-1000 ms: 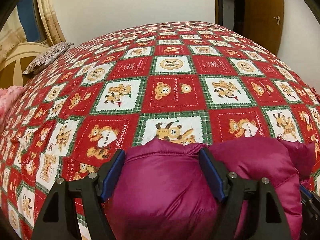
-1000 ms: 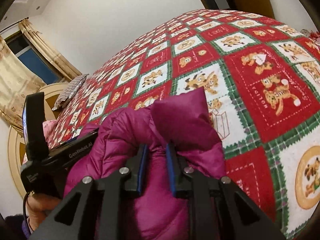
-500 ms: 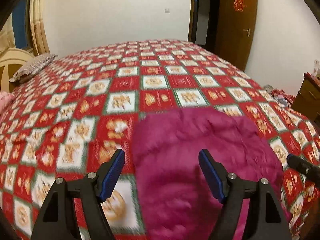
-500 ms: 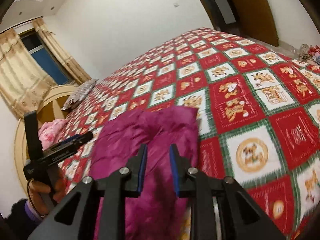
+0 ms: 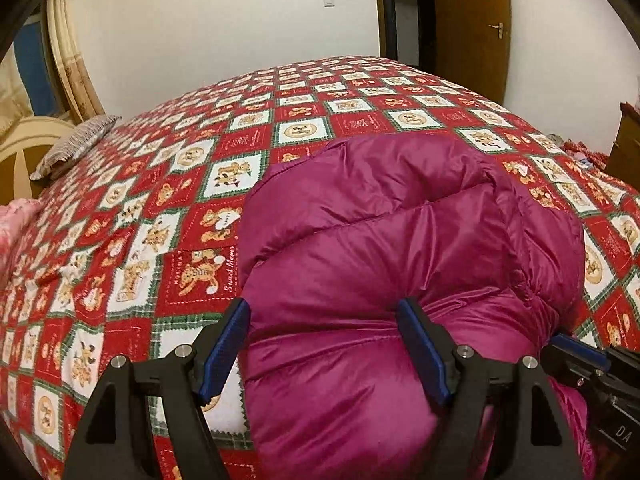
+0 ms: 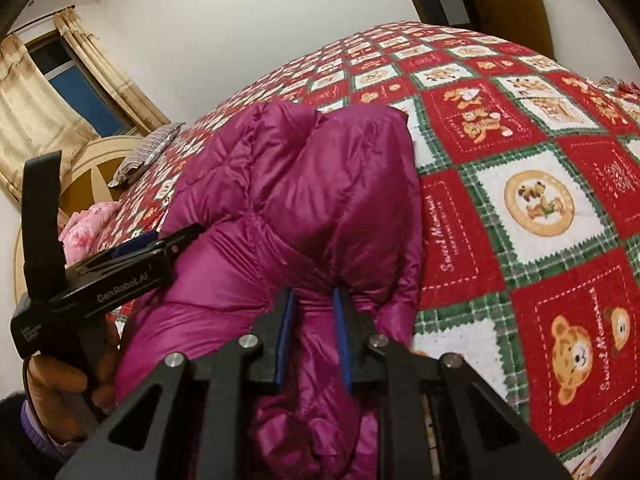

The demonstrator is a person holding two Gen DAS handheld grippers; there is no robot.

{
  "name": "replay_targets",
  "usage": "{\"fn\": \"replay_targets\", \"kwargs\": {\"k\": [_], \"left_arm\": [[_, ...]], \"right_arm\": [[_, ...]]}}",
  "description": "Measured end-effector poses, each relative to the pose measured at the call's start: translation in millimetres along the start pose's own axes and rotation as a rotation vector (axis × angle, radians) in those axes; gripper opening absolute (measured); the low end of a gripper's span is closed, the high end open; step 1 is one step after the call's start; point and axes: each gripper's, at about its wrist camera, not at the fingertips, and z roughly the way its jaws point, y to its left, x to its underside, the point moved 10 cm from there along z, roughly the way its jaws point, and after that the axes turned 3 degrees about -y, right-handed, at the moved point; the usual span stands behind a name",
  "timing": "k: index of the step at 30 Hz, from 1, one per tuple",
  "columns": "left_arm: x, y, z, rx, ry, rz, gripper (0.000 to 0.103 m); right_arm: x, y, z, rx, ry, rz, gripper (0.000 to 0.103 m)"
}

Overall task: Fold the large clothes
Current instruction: 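Grasp the magenta jacket bundle with both grippers from its sides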

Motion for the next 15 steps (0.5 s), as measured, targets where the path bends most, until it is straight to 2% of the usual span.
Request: {"fn": "replay_targets", "kwargs": {"k": [6, 9, 10, 11, 13, 15], "left_arm": [[-6, 8, -19, -0.077, -0.024, 0.045, 0.077], [-12, 16, -32, -0.100, -0.055, 0.047, 0.078], [-13, 19, -36, -0.095, -0.060, 0.040, 0.078], [-14, 24, -40, -0.096, -0.069, 0.026, 0.078], [-14, 44, -49, -0.103, -0.087, -0.039, 0.078], [-10, 62, -49, -0.055, -0.073, -0.138, 0.079]], "right_arm": [[-8, 8, -12, 0.030, 0.002, -0.035, 0.024], [-19, 15, -25, 0.020, -0.040, -0.041, 0.030], [-23, 16, -30, 0.019, -0.060, -0.042, 0.038], [-27, 17, -35, 0.022, -0.077, -0.045, 0.056], [-34, 17, -48, 0.035, -0.126, -0.058, 0.082], [-36, 17, -55, 0.049, -0.147, -0.082, 0.083]]}}
